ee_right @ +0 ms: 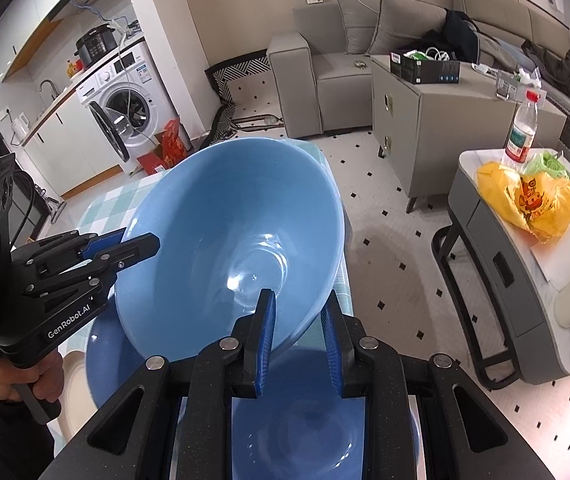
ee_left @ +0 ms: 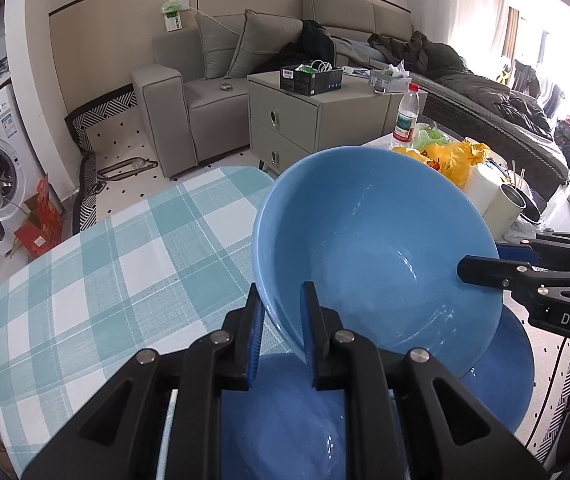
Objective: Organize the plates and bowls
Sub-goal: 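Lift the light-blue bowl with the left gripper, then lower the held bowl into another light-blue bowl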
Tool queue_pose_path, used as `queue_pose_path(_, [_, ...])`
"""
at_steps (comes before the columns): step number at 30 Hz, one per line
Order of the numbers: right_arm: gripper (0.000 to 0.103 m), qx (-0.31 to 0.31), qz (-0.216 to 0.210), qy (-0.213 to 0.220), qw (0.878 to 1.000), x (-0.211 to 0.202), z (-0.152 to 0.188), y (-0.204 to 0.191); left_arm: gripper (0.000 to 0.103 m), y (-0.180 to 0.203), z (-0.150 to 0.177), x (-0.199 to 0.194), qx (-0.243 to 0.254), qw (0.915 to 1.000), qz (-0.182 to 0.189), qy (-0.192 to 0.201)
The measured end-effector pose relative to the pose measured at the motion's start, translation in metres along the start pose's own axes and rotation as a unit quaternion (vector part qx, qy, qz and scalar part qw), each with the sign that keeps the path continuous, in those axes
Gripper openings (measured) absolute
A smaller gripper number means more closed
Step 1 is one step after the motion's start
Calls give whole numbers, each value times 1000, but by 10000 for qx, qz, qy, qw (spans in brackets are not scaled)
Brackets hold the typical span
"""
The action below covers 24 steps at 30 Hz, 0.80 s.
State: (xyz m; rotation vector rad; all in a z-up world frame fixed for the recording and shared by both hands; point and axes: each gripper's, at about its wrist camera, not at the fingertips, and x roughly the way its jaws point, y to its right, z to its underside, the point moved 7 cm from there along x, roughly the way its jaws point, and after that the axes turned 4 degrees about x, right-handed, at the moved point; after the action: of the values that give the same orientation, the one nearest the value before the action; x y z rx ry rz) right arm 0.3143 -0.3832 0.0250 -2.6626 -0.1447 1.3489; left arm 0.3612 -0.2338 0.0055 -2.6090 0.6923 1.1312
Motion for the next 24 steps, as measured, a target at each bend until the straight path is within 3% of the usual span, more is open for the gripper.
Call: queue_pose_path(24, [23,-544,-261,185,9980,-56,36,-82,16,-25,43,-86,-249,9982,-411,362])
